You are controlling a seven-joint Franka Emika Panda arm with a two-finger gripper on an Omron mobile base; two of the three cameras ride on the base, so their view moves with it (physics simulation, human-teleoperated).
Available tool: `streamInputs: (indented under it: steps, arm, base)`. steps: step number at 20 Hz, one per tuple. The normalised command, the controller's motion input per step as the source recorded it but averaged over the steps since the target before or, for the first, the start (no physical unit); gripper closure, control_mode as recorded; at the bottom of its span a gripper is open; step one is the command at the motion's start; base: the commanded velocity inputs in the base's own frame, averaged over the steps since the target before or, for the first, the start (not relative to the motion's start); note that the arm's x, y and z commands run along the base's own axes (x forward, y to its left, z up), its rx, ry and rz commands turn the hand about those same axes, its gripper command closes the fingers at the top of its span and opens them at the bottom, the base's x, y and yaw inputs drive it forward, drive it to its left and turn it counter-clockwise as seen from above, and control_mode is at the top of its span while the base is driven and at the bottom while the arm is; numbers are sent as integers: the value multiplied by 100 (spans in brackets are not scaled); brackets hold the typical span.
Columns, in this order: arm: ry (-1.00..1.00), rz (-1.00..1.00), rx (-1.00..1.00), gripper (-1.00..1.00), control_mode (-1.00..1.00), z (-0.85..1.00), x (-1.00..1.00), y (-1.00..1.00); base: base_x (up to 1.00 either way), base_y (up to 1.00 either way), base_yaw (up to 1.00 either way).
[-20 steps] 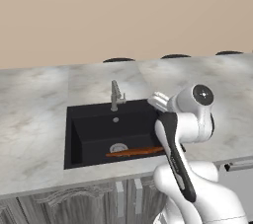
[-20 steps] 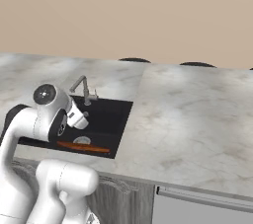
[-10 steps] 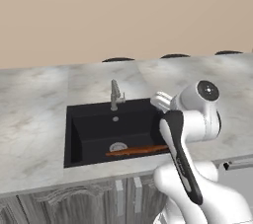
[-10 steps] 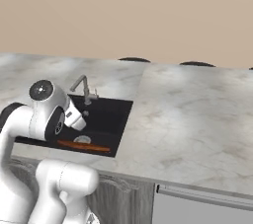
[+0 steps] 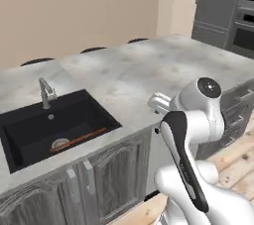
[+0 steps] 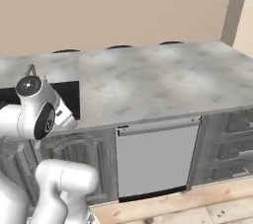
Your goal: Move the cutting board and knife to the sink. Then move spray from the cabinet to the counter.
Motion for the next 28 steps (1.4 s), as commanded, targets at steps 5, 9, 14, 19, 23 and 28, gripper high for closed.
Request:
streamInputs:
  steps: [5, 9, 14, 19, 23, 28]
  arm:
    - [0, 0, 0, -100, 100, 0, 0, 0]
    - [0, 0, 0, -100, 100, 0, 0, 0]
    - [0, 0, 0, -100, 100, 0, 0, 0]
    - [0, 0, 0, -100, 100, 0, 0, 0]
    - [0, 0, 0, -100, 100, 0, 0, 0]
    - [0, 0, 0, -100, 100, 0, 0, 0]
  base:
    - [-23, 6, -100]
    - [-3, 0, -99]
    - [3, -64, -76]
    - [82, -95, -30]
    - [100, -90, -24]
    - [100, -19, -12]
